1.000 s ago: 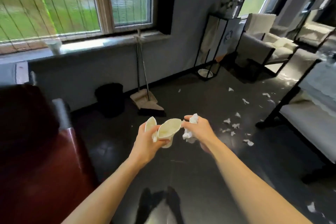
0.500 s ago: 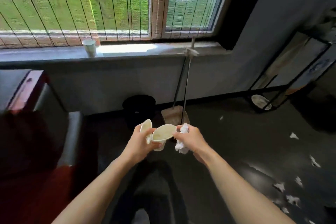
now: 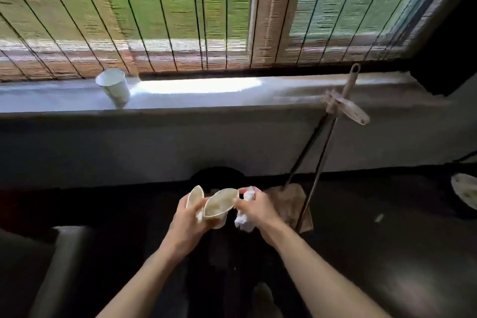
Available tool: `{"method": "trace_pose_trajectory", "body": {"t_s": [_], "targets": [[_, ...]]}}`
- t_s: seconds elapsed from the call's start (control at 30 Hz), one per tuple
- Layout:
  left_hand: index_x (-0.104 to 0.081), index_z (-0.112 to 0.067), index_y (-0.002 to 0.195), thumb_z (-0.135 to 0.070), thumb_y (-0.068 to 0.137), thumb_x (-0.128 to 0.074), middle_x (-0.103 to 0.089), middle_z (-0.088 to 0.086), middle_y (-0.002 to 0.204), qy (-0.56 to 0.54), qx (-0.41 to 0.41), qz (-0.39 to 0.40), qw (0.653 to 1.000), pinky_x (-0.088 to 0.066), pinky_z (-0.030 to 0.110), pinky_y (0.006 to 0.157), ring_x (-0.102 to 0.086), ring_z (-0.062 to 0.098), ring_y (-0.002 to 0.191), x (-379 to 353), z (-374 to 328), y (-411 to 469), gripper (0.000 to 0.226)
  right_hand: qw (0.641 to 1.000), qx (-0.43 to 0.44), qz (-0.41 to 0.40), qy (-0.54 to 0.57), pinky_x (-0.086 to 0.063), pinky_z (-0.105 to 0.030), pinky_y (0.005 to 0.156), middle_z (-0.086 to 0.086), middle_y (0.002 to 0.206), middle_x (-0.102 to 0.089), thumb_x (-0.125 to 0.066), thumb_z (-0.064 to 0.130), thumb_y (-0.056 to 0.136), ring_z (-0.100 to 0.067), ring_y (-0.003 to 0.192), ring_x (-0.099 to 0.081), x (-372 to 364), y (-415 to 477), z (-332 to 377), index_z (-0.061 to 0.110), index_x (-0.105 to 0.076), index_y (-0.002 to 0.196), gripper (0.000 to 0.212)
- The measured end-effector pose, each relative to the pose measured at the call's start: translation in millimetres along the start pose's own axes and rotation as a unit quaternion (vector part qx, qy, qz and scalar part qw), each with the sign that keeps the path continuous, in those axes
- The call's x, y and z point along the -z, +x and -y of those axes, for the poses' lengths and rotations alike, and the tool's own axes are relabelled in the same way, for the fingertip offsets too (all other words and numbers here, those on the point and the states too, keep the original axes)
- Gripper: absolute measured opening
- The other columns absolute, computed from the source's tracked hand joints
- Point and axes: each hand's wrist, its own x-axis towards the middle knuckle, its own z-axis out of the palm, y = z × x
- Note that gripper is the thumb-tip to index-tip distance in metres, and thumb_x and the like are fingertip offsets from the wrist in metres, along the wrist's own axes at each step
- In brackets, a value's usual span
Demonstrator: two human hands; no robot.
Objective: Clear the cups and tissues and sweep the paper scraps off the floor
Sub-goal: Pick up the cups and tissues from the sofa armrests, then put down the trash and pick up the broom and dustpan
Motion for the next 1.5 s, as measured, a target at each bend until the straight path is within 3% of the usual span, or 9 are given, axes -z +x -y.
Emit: {"method": "trace_pose_trajectory", "body": {"t_s": [0.2, 0.33, 0.5, 0.67, 0.8, 0.97, 1.23, 1.37, 1.5], "targets": [[-0.062, -0.023, 0.074, -0.044, 0.069, -0.068, -0.041, -0.019, 0.086, 0.005, 0.070, -0.012, 0.997, -0.040, -0.001, 0.061, -0.046, -0.023, 0.074, -17, 87, 110, 0.023, 0.998, -0.044, 0.043, -0.020, -0.043, -0.019, 0.043, -0.010, 0.076, -0.064, -0.058, 0.017, 0.086, -0.015, 0.054, -0.060, -8, 143, -17, 0.021, -0.055, 0.096, 0.012], [-0.052, -0.004, 0.127, -0.056, 0.080, -0.055, -0.056, -0.001, 0.128, 0.056, 0.150, 0.044, 0.986, -0.037, 0.011, 0.087, -0.051, 0.008, 0.118, -23, 155, 174, 0.070, 0.996, -0.067, 0.039, -0.049, -0.045, -0.023, 0.053, -0.007, 0.074, -0.062, -0.056, 0.017, 0.088, -0.016, 0.060, -0.058, -24, 223, -33, 0.007, -0.060, 0.097, 0.014], [0.009, -0.020, 0.145, -0.027, 0.073, -0.078, -0.008, -0.004, 0.156, 0.090, 0.163, 0.158, 0.970, 0.004, 0.033, 0.118, 0.003, 0.016, 0.145, -18, 230, 232, 0.114, 0.993, -0.103, 0.054, -0.006, -0.049, -0.033, 0.080, -0.007, 0.112, -0.063, -0.059, 0.024, 0.092, -0.020, 0.101, -0.061, -47, 299, -57, 0.015, -0.058, 0.112, 0.022], [-0.004, -0.016, 0.148, -0.013, 0.079, -0.073, -0.018, 0.005, 0.154, 0.180, 0.155, 0.160, 0.958, -0.012, 0.014, 0.112, -0.012, 0.014, 0.143, -4, 246, 248, 0.097, 0.987, -0.149, 0.057, 0.006, -0.047, -0.035, 0.086, -0.006, 0.115, -0.060, -0.058, 0.023, 0.093, -0.016, 0.094, -0.054, -55, 310, -53, 0.011, -0.050, 0.132, 0.042], [-0.030, -0.012, 0.145, -0.013, 0.087, -0.065, -0.036, 0.002, 0.147, 0.204, 0.127, 0.138, 0.961, -0.022, 0.014, 0.105, -0.036, 0.013, 0.134, 9, 198, 257, 0.067, 0.987, -0.150, 0.003, 0.054, -0.048, -0.025, 0.063, -0.004, 0.074, -0.062, -0.062, -0.001, 0.086, -0.008, 0.061, -0.059, -44, 294, -30, -0.001, -0.065, 0.099, 0.014], [-0.064, -0.041, 0.108, -0.040, 0.094, -0.052, -0.063, -0.026, 0.113, 0.183, 0.089, 0.130, 0.970, -0.042, 0.016, 0.093, -0.053, -0.014, 0.103, 22, 123, 262, 0.018, 0.988, -0.134, -0.001, -0.075, -0.037, -0.002, 0.046, 0.003, 0.075, -0.064, -0.059, 0.009, 0.089, 0.004, 0.053, -0.053, -28, 274, 16, 0.011, -0.067, 0.076, 0.015], [-0.039, -0.028, 0.141, -0.021, 0.094, -0.053, -0.042, -0.013, 0.141, 0.195, 0.081, 0.130, 0.969, -0.019, 0.003, 0.103, -0.037, 0.001, 0.131, 18, 115, 250, 0.049, 0.995, -0.079, -0.052, -0.038, -0.050, -0.039, 0.090, -0.007, 0.099, -0.071, -0.061, 0.015, 0.087, -0.023, 0.095, -0.065, -49, 272, 14, 0.028, -0.070, 0.081, 0.017], [-0.043, -0.042, 0.125, -0.010, 0.090, -0.056, -0.045, -0.020, 0.131, 0.167, 0.075, 0.120, 0.976, -0.028, 0.001, 0.094, -0.041, -0.008, 0.121, 18, 111, 243, 0.049, 0.997, -0.070, -0.032, -0.021, -0.044, -0.038, 0.101, -0.002, 0.115, -0.068, -0.056, 0.001, 0.082, -0.022, 0.111, -0.061, -53, 267, 8, 0.043, -0.059, 0.081, 0.042], [-0.035, -0.020, 0.143, -0.007, 0.087, -0.058, -0.042, -0.003, 0.143, 0.220, 0.092, 0.131, 0.962, -0.023, 0.004, 0.097, -0.038, 0.009, 0.132, 11, 95, 233, 0.062, 0.996, -0.055, -0.007, 0.071, -0.049, -0.019, 0.082, -0.004, 0.103, -0.068, -0.060, -0.006, 0.080, -0.015, 0.096, -0.063, -39, 246, 25, 0.014, -0.066, 0.109, 0.036]]}}
